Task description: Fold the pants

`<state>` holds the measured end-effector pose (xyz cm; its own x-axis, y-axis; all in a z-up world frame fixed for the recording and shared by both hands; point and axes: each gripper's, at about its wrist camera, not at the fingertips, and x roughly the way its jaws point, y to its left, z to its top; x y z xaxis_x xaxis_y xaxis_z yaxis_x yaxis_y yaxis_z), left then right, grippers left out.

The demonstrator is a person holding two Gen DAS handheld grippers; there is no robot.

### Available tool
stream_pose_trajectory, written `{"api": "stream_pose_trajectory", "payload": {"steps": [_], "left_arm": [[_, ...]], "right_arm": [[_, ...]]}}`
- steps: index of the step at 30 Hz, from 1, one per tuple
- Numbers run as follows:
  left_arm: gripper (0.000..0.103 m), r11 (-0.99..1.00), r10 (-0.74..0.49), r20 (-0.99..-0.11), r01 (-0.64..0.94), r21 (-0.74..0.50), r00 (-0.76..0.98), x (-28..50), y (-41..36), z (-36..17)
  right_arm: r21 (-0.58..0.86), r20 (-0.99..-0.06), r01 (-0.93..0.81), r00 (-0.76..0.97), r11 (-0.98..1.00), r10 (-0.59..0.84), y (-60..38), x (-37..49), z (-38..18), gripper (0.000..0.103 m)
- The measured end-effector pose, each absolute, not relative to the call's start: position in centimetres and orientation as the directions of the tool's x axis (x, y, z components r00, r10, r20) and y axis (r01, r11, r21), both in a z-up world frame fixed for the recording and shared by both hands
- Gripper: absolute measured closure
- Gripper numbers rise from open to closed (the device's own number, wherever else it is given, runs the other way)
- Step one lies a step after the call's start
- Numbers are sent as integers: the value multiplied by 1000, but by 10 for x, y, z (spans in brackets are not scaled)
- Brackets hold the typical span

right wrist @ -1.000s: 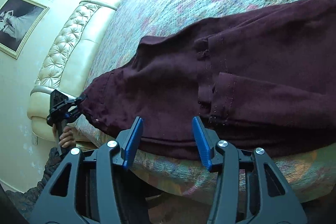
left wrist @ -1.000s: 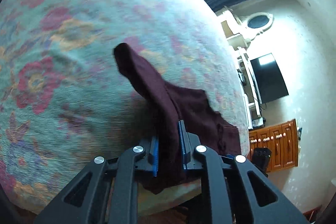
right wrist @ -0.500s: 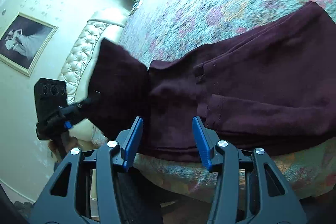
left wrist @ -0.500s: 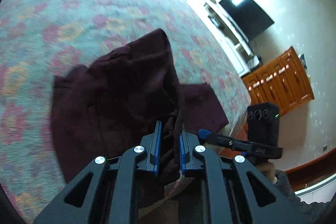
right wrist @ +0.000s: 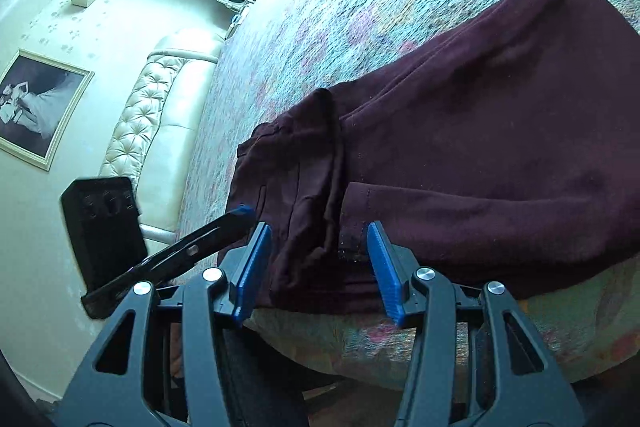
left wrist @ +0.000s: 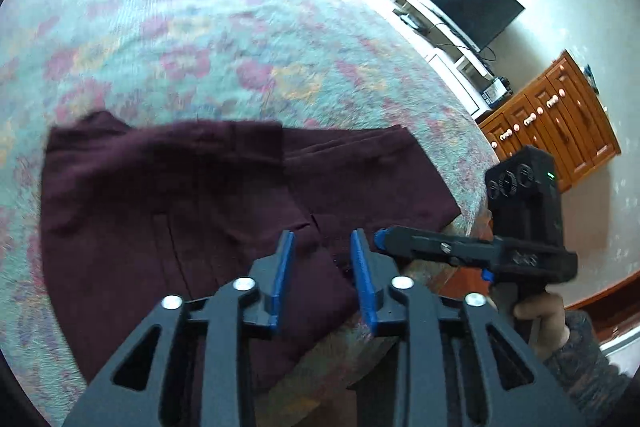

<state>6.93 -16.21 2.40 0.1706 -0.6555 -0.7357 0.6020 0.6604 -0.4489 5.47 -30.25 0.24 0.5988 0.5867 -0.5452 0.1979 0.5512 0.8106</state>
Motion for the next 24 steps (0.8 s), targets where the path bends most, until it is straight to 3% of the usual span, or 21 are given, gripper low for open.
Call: {"api": "stream_pose_trajectory", "payload": {"steps": [1, 2, 3, 8, 13, 18, 22, 24], "left_arm": [[51, 657, -664, -723, 608, -445, 188, 65, -157, 30], [32, 659, -672, -710, 608, -443, 211, 62, -148, 37], [26, 671, -678, -690, 598, -439, 254, 59, -133, 44], [20, 743, -639, -675, 521, -420, 368, 67, -67, 46], [20, 785, -611, -699, 402, -472, 372, 81, -20, 22], [20, 802, -595, -718, 321, -503, 361, 88, 2, -3], [20, 801, -595, -732, 308, -513, 330, 89, 3, -16], [20, 803, -592, -738, 309, -509, 324, 88, 2, -20]], "right_arm": [[810, -547, 201, 598, 551, 586, -304, 56, 2, 50], [805, -554, 206, 596, 557, 581, -306, 57, 2, 50], [801, -559, 207, 595, 562, 578, -307, 60, 3, 50], [781, -591, 197, 539, 592, 600, -293, 91, 2, 48], [748, -637, 200, 485, 633, 599, -279, 128, -7, 48], [725, -667, 184, 429, 664, 609, -262, 143, -11, 40], [722, -681, 171, 347, 670, 645, -239, 149, -21, 72], [677, -717, 139, 351, 723, 603, -230, 148, -17, 77]]}}
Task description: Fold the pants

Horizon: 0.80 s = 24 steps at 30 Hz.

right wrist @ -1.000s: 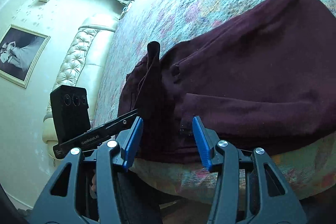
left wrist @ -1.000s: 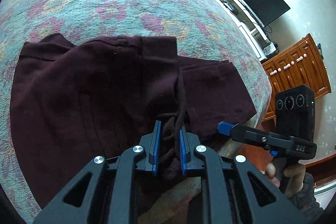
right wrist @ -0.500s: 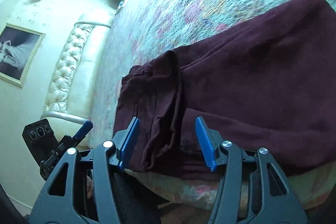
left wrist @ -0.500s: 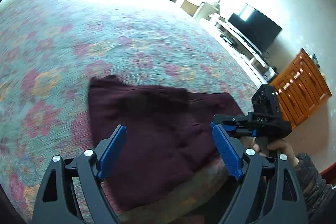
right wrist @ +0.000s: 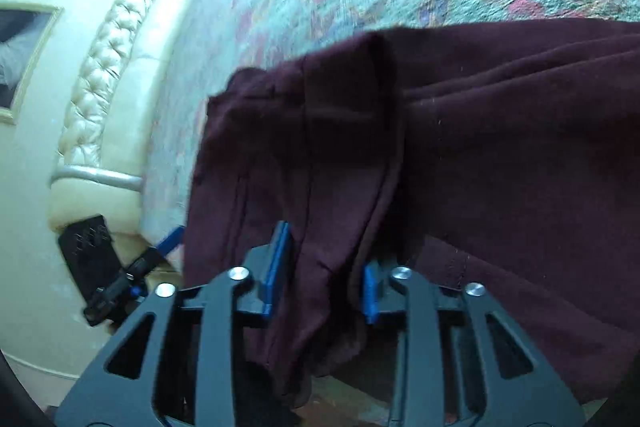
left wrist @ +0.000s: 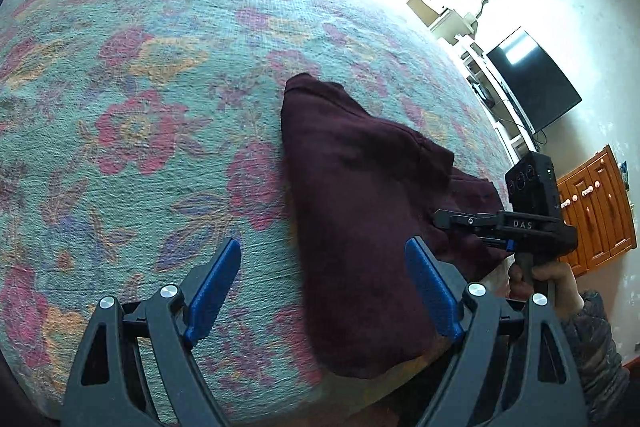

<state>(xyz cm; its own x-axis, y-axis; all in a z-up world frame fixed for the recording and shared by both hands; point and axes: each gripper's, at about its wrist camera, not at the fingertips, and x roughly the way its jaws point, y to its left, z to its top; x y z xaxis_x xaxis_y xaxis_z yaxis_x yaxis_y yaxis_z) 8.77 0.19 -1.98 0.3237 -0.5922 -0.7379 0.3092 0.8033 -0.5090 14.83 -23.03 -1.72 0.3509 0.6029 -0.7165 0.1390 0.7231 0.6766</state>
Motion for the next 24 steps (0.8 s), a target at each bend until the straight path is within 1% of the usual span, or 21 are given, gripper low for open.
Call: {"api": "stream_pose_trajectory", "payload": {"steps": [2, 4, 9, 24], "left_arm": [[20, 804, -591, -740, 313, -506, 320, 87, 2, -21], [20, 804, -590, -740, 320, -501, 324, 86, 1, -20], [20, 799, -596, -737, 326, -505, 319, 84, -3, -18], [20, 813, -569, -752, 362, -456, 332, 76, -23, -8]], "right_arm": [[675, -713, 133, 370, 726, 596, -227, 147, -9, 84], [671, -705, 102, 393, 734, 590, -224, 147, 1, 87], [644, -701, 33, 427, 765, 572, -217, 142, 30, 88], [634, -668, -12, 496, 773, 555, -227, 132, 63, 89]]}}
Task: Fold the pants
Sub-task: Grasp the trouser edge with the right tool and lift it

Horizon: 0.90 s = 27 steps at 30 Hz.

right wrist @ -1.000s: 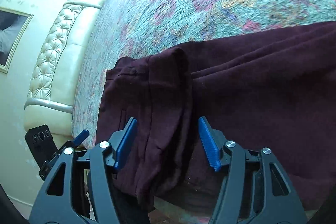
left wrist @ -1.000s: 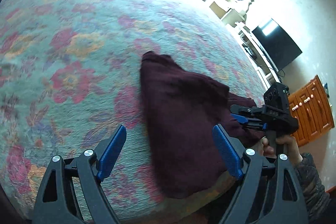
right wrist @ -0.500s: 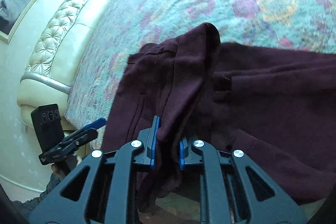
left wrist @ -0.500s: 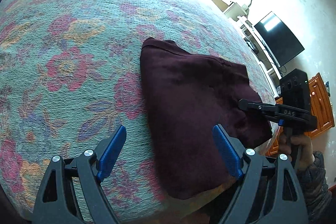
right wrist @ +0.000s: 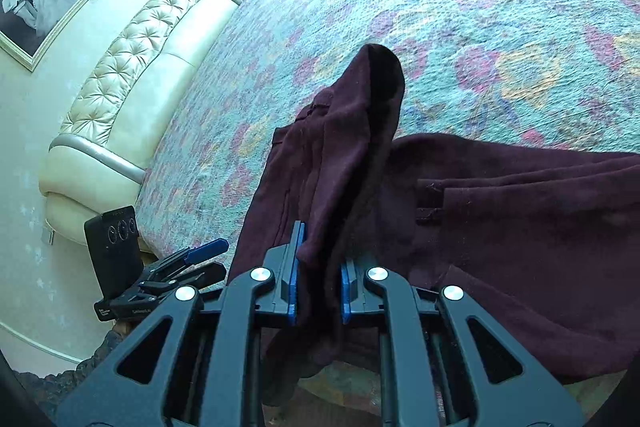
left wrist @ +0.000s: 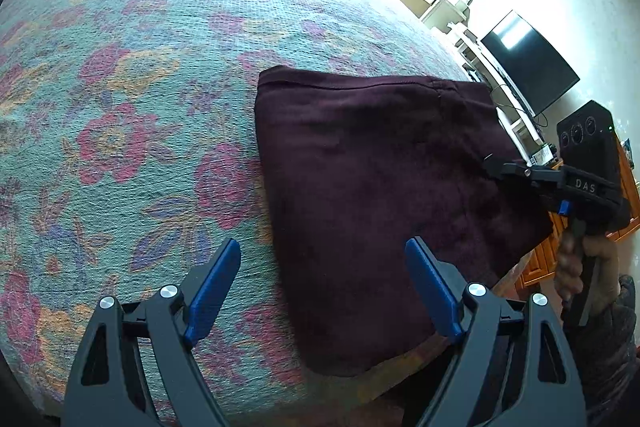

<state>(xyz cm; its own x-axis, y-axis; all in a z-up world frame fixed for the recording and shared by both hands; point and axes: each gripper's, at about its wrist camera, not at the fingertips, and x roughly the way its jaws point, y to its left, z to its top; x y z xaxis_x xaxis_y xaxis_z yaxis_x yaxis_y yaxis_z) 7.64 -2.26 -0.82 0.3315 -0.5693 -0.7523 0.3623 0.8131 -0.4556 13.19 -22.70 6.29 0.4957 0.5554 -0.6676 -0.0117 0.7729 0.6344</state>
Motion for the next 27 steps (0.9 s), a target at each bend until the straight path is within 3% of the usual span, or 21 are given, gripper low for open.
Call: {"api": "stream_pose_trajectory", "payload": {"steps": [21, 27], "left_arm": [[20, 807, -575, -756, 370, -461, 314, 75, -36, -9], [20, 801, -580, -756, 380, -462, 302, 74, -47, -9]], "right_arm": [[613, -663, 110, 610, 783, 433, -331, 90, 81, 89], [632, -662, 170, 626, 756, 412, -371, 78, 68, 94]]}}
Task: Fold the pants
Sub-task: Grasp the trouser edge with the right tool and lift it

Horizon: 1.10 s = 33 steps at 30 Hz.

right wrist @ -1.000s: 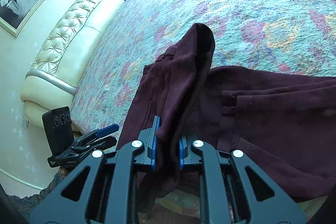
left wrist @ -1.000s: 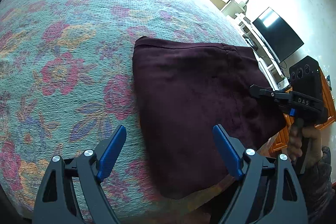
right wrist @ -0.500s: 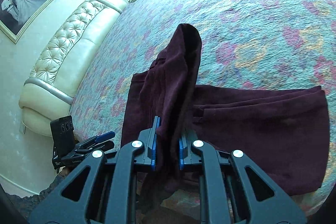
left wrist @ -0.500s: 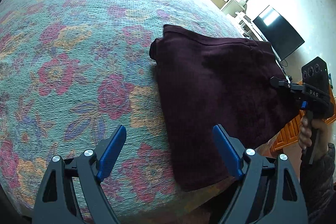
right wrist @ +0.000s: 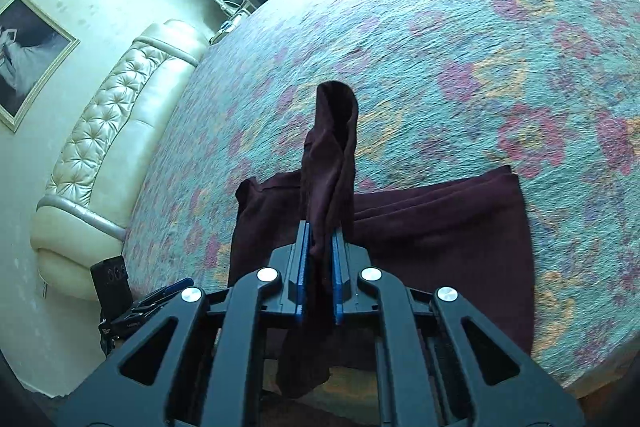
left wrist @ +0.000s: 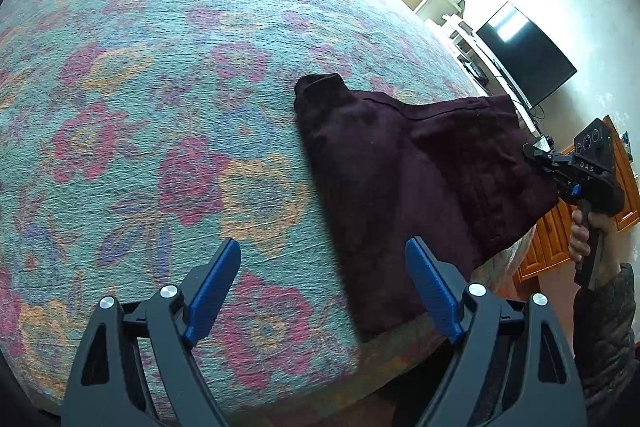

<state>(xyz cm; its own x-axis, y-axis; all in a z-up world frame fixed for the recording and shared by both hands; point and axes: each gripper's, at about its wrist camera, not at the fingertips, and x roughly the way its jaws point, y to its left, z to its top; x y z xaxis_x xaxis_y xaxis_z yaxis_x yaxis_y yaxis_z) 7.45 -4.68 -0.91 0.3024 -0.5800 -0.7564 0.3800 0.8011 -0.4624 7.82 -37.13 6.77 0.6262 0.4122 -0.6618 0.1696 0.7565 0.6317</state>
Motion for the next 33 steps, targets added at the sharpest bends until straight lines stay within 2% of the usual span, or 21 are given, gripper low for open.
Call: {"api": "stream_pose_trajectory", "payload": {"steps": [12, 16, 18, 20, 21, 23, 25, 28, 29, 30, 33], "left_arm": [[20, 791, -582, -765, 410, -454, 274, 74, -70, -14], [20, 786, -585, -764, 425, -449, 274, 72, -74, -13], [20, 782, -589, -762, 429, -452, 269, 73, -76, -14], [20, 778, -594, -761, 426, -461, 261, 73, -75, -17], [20, 776, -599, -759, 419, -470, 257, 74, -75, -19], [20, 773, -609, -752, 401, -491, 251, 76, -73, -22], [20, 771, -616, -749, 384, -508, 245, 77, -71, -25], [20, 768, -624, -746, 358, -530, 233, 79, -69, -30], [20, 770, -622, -748, 354, -531, 231, 79, -68, -32], [20, 769, -623, -748, 353, -533, 228, 79, -69, -33], [20, 773, -618, -754, 349, -530, 223, 80, -71, -35]], "right_arm": [[652, -679, 253, 616, 715, 400, -399, 69, 23, 95], [699, -657, 269, 607, 662, 448, -410, 67, 6, 94], [707, -657, 270, 593, 654, 465, -413, 66, -2, 88], [720, -651, 268, 581, 641, 489, -416, 64, -10, 75], [719, -651, 269, 582, 641, 487, -418, 63, -12, 73], [723, -650, 267, 573, 637, 499, -419, 61, -17, 62], [719, -662, 270, 546, 641, 513, -417, 60, -25, 59], [725, -655, 247, 536, 643, 533, -410, 60, -31, 60], [720, -656, 235, 538, 653, 529, -408, 61, -31, 74], [725, -646, 218, 543, 653, 536, -405, 61, -29, 83], [727, -634, 205, 566, 655, 527, -402, 61, -17, 87]]}}
